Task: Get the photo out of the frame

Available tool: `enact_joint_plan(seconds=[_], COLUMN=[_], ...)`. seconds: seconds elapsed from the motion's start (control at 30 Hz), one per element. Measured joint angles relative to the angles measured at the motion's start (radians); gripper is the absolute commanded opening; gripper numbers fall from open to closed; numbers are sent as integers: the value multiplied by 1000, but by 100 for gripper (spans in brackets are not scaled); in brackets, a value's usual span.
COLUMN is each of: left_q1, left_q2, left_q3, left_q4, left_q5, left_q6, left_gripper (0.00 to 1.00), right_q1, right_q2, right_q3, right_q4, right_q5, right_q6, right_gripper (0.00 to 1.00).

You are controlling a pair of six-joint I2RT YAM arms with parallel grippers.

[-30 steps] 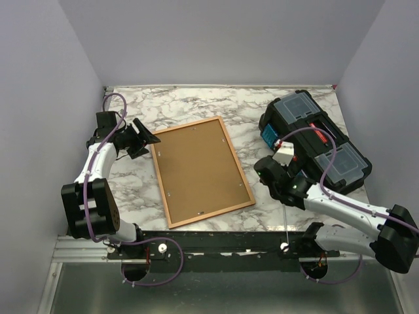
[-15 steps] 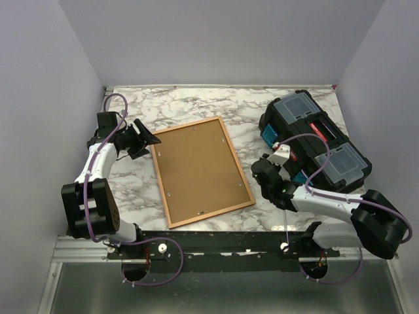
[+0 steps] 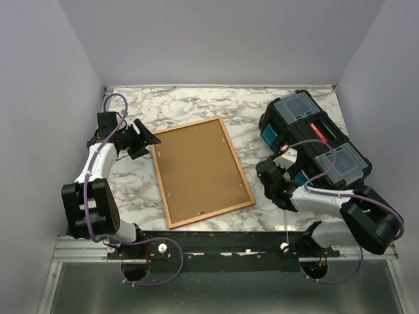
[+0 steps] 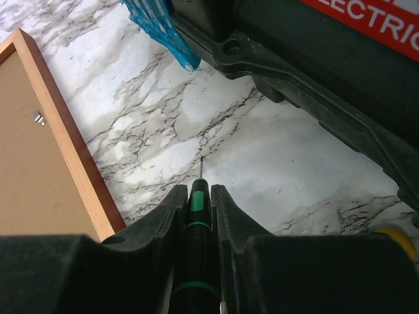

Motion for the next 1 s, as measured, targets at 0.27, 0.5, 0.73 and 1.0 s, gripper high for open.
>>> enact_joint_plan(seconds=[0.27,0.5,0.73,1.0], left_q1=[0,0,0,-3], left_q2=[0,0,0,0], left_q3=[0,0,0,0], left_q4=[0,0,1,2], left_q5=[0,0,1,2], left_q6=[0,0,0,0], left_gripper=[71,71,71,71], right_q1=[-11,-11,-14,-16], right_q2=[24,22,-10,-103], right_q3=[-24,-39,-52,-57], right_q4=[29,45,-13,-129], right_q5=[-17,-18,-34,-52], right_q6=[56,88,112,137], right_gripper=[36,42,55,70])
